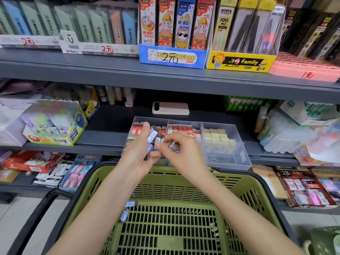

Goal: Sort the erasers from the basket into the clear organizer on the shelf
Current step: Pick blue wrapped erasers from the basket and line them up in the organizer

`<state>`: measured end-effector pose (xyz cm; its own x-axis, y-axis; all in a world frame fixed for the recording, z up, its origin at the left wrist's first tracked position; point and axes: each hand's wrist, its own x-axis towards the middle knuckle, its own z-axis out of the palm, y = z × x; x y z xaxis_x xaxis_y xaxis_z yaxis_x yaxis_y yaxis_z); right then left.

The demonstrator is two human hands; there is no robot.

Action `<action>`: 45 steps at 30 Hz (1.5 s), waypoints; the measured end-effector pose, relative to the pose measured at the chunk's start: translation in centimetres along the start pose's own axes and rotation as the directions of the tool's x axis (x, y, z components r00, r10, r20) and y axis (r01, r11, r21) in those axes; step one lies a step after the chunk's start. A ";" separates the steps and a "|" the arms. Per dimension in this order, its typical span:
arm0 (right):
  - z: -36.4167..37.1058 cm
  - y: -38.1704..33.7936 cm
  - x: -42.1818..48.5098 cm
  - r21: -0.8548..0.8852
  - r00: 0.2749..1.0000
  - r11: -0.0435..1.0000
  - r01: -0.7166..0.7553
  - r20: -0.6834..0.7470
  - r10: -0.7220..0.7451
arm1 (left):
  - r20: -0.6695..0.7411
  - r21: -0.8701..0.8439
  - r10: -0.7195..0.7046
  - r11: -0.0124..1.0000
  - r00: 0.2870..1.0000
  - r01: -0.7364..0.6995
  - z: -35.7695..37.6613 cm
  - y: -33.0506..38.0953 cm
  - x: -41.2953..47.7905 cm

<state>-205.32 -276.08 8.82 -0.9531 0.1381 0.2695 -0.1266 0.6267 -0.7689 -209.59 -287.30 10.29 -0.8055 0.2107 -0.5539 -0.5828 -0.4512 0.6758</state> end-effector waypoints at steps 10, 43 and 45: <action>-2.7 0.4 1.3 0.726 0.943 0.622 -0.292 0.112 0.312 | 0.115 -0.099 -0.106 0.988 0.988 0.117 -0.2 0.2 -0.5; -0.6 4.9 3.6 -0.272 0.994 0.956 -0.109 -0.054 0.098 | 0.206 0.298 0.128 0.936 0.970 -0.187 -2.7 0.6 0.8; -1.7 3.3 2.9 0.105 0.993 0.987 -0.118 0.028 0.116 | 0.242 0.330 0.128 0.921 0.962 -0.206 -2.7 0.6 0.5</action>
<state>-208.06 -272.32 8.10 -0.9686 0.1882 0.1622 -0.0411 0.5224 -0.8517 -210.07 -289.79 9.10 -0.8756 0.3543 -0.3285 -0.4065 -0.1730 0.8971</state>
